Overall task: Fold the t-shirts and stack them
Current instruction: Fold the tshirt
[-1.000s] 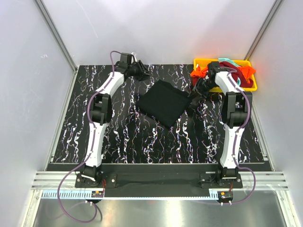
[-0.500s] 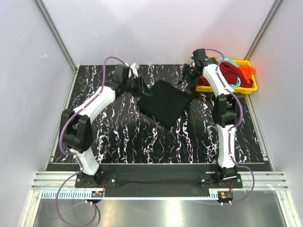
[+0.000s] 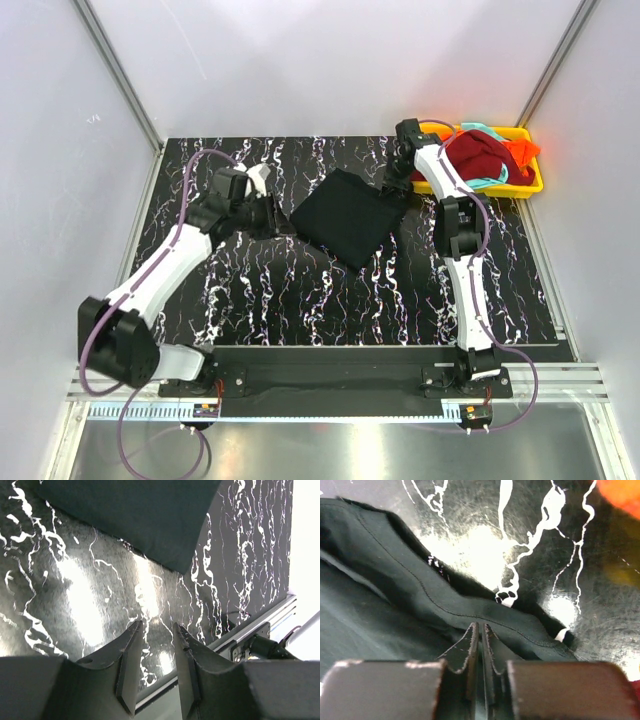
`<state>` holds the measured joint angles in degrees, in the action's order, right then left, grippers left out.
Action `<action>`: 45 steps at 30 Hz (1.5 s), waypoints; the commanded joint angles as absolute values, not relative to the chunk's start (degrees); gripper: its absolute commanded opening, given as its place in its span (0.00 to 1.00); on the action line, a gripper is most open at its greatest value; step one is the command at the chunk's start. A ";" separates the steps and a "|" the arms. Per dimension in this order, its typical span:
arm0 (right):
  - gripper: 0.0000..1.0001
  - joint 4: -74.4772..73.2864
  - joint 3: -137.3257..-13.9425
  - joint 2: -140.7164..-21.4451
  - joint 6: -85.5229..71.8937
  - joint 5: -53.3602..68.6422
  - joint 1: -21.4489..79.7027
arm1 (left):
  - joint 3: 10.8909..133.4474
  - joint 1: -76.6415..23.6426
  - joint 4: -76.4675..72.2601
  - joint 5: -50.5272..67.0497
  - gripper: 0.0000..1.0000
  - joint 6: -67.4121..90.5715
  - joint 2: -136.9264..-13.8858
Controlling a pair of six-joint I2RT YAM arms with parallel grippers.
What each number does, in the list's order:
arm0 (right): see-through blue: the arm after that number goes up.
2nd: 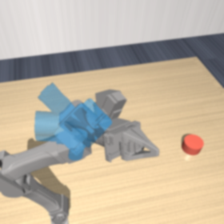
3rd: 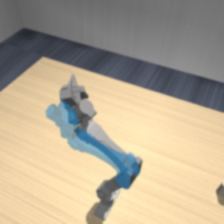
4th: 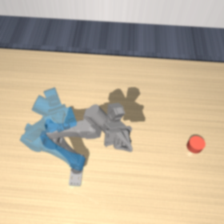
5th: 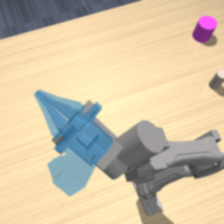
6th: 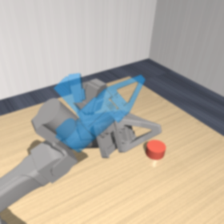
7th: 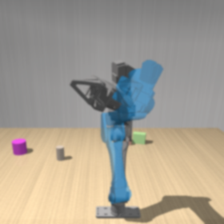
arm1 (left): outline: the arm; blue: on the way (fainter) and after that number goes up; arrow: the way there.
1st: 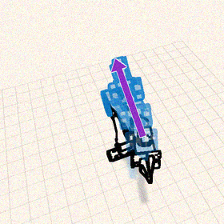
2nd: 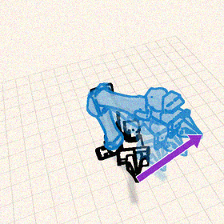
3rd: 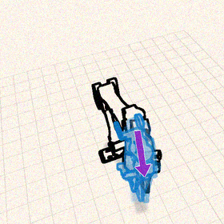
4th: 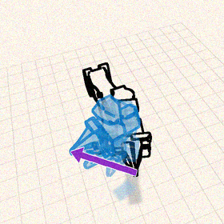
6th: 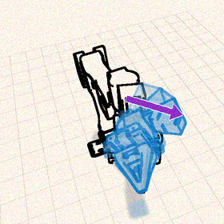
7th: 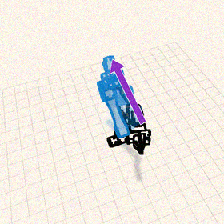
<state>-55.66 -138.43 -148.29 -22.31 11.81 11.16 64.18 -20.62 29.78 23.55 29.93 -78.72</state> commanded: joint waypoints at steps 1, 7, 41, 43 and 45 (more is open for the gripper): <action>0.11 -56.33 -137.82 -147.57 -20.39 10.89 11.16 | 62.41 -20.66 31.37 20.66 0.35 28.12 -74.89; 0.10 -52.40 -118.86 -138.62 -22.67 12.83 13.09 | 65.47 -20.65 35.94 18.55 0.36 27.95 -73.73; 0.65 -21.71 -62.93 -102.21 -36.91 36.74 6.15 | 101.07 -50.36 37.53 -20.39 0.47 25.04 -117.85; 0.66 -21.45 -63.02 -103.01 -36.74 36.91 6.07 | 101.51 -50.62 37.70 -21.61 0.48 25.84 -118.74; 0.66 -21.36 -63.02 -103.53 -36.83 37.18 6.06 | 102.47 -50.89 37.79 -22.85 0.48 25.84 -120.23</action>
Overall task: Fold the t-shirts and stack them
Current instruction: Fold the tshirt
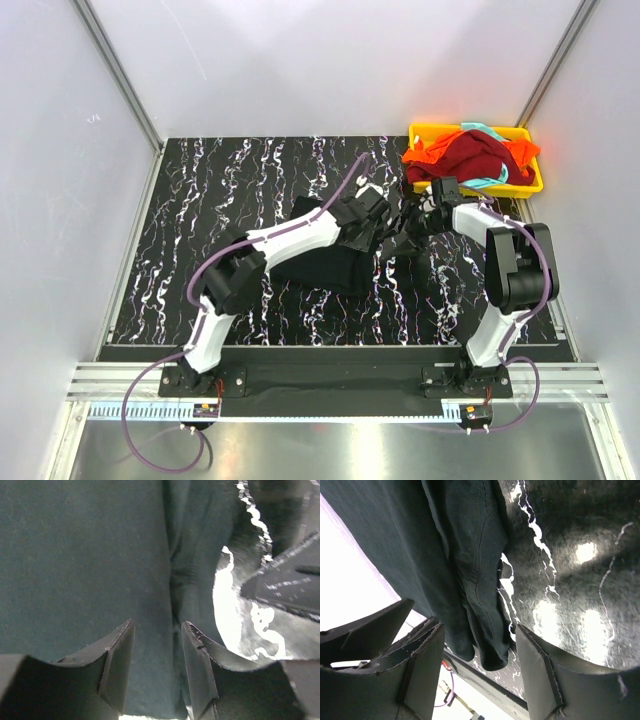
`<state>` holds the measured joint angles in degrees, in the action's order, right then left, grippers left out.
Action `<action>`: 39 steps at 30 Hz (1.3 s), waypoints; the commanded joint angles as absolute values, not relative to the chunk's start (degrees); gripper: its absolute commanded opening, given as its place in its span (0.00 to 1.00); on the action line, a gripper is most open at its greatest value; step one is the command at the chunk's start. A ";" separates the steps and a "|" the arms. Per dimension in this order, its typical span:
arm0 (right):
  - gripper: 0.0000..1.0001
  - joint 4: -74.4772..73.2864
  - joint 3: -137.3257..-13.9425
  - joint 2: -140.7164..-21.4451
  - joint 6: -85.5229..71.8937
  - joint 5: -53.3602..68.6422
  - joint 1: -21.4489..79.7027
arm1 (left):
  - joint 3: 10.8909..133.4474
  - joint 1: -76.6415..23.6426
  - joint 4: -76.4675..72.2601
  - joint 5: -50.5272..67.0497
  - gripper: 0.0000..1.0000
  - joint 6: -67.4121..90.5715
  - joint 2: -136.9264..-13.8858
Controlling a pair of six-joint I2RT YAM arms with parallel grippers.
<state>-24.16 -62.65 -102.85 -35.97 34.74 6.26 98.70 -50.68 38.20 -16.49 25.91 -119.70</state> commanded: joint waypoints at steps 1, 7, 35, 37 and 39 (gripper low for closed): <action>0.66 -20.92 -63.02 -104.06 -37.09 37.26 5.98 | 102.92 -51.06 38.14 -23.29 0.48 25.75 -120.93; 0.66 -18.64 -62.75 -105.82 -38.40 38.41 6.06 | 105.11 -52.03 38.32 -25.49 0.45 25.58 -124.27; 0.01 -4.75 -67.32 -117.07 -49.92 42.37 10.45 | 104.06 -50.89 38.32 -21.63 0.00 25.40 -121.12; 0.00 -3.52 -66.89 -117.42 -51.32 41.66 11.68 | 103.89 -50.71 38.32 -21.27 0.00 25.31 -120.33; 0.00 -1.77 -66.45 -117.86 -52.55 40.79 12.48 | 103.71 -50.71 38.23 -21.01 0.00 25.14 -119.80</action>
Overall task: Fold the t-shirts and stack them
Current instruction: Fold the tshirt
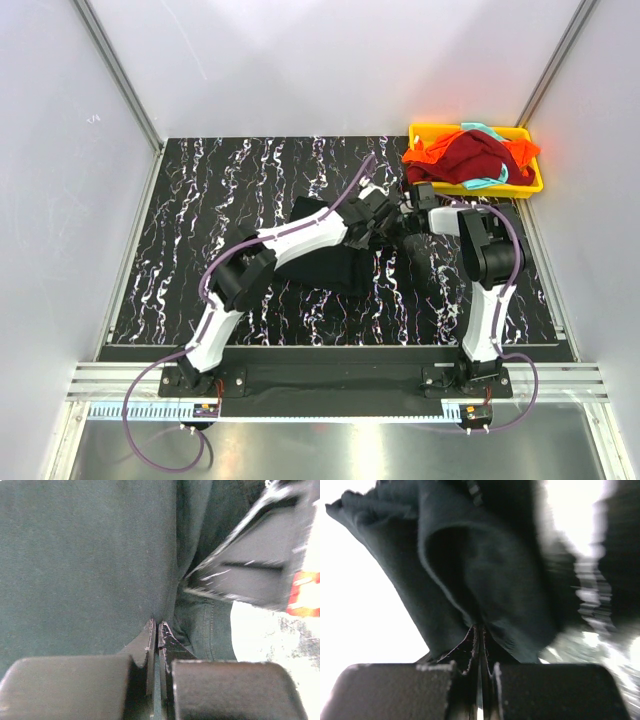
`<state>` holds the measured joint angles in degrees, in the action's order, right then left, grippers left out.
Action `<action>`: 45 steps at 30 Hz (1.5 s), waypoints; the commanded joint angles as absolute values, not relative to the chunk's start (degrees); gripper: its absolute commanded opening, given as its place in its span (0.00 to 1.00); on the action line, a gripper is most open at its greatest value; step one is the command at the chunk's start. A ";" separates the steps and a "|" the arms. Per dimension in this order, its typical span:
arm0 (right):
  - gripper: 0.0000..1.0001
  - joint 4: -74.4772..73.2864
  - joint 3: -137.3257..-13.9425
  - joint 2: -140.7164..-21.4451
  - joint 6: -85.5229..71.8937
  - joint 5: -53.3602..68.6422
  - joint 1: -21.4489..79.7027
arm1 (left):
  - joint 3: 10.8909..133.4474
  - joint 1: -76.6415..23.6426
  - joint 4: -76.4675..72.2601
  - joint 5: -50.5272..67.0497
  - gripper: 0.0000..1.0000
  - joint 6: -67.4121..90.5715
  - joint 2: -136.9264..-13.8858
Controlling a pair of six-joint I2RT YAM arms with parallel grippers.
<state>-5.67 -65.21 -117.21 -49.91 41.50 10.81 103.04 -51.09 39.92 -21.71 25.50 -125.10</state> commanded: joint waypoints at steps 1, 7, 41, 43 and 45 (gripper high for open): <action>0.00 -1.50 -66.53 -118.04 -52.47 40.35 13.26 | 103.71 -50.36 38.32 -20.66 0.00 24.96 -119.45; 0.00 -1.50 -64.43 -119.53 -51.86 34.37 13.97 | 103.27 -49.92 38.23 -19.16 0.00 24.08 -118.21; 0.00 -2.81 -64.42 -121.99 -51.24 32.78 13.97 | 110.65 -50.10 40.69 -10.81 0.00 28.12 -119.53; 0.00 -2.90 -64.42 -121.91 -51.24 32.78 13.89 | 110.74 -50.27 40.52 -10.55 0.00 28.12 -119.88; 0.00 -2.81 -64.42 -122.08 -51.24 32.78 13.97 | 110.74 -50.27 40.52 -10.28 0.00 28.12 -120.15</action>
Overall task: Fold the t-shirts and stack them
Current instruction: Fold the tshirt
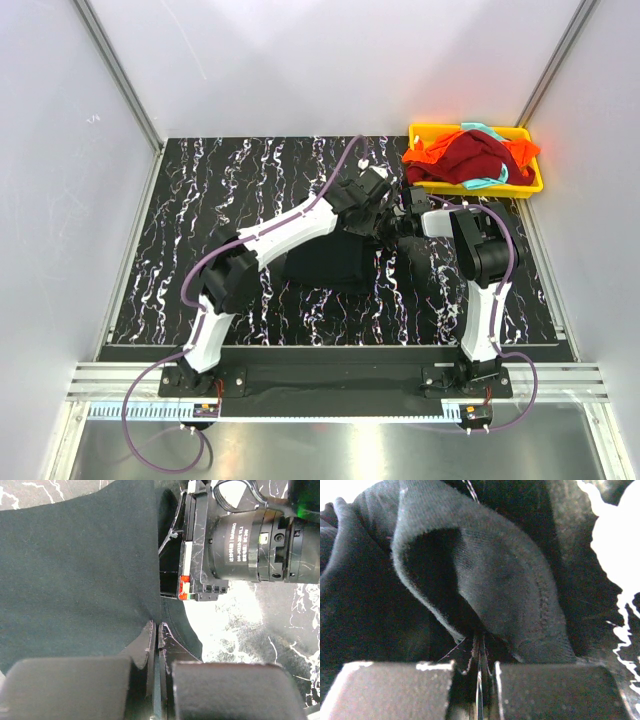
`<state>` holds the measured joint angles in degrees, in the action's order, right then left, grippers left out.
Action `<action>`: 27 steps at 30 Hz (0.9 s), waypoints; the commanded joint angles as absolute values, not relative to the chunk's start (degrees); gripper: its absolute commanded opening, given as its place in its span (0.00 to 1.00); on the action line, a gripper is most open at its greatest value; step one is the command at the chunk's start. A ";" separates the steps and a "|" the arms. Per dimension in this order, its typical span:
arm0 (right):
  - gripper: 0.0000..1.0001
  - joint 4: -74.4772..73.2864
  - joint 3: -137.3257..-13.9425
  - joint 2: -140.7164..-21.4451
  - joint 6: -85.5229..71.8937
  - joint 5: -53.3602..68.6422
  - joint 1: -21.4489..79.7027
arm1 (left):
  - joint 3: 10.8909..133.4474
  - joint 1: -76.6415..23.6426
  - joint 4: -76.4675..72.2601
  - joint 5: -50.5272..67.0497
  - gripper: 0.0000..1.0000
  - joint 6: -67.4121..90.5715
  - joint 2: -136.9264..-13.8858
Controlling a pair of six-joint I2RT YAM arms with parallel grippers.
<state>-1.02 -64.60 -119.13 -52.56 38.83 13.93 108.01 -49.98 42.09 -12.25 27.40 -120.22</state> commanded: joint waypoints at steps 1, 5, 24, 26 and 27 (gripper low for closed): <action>0.00 -2.81 -64.42 -122.17 -51.33 32.78 13.89 | 110.83 -50.27 40.52 -9.85 0.00 28.04 -120.58; 0.00 -2.81 -64.07 -122.08 -51.24 32.61 13.97 | 111.53 -50.36 40.52 -8.61 0.00 28.83 -121.46; 0.00 -3.08 -64.51 -120.76 -51.77 33.31 13.97 | 112.15 -50.27 40.08 -5.19 0.00 28.21 -124.54; 0.00 -3.16 -64.69 -121.03 -51.68 33.05 13.97 | 111.62 -50.19 39.90 -4.84 0.00 28.30 -124.36; 0.00 -3.16 -64.77 -121.20 -51.77 32.96 13.97 | 111.53 -50.27 39.90 -4.40 0.00 28.13 -124.45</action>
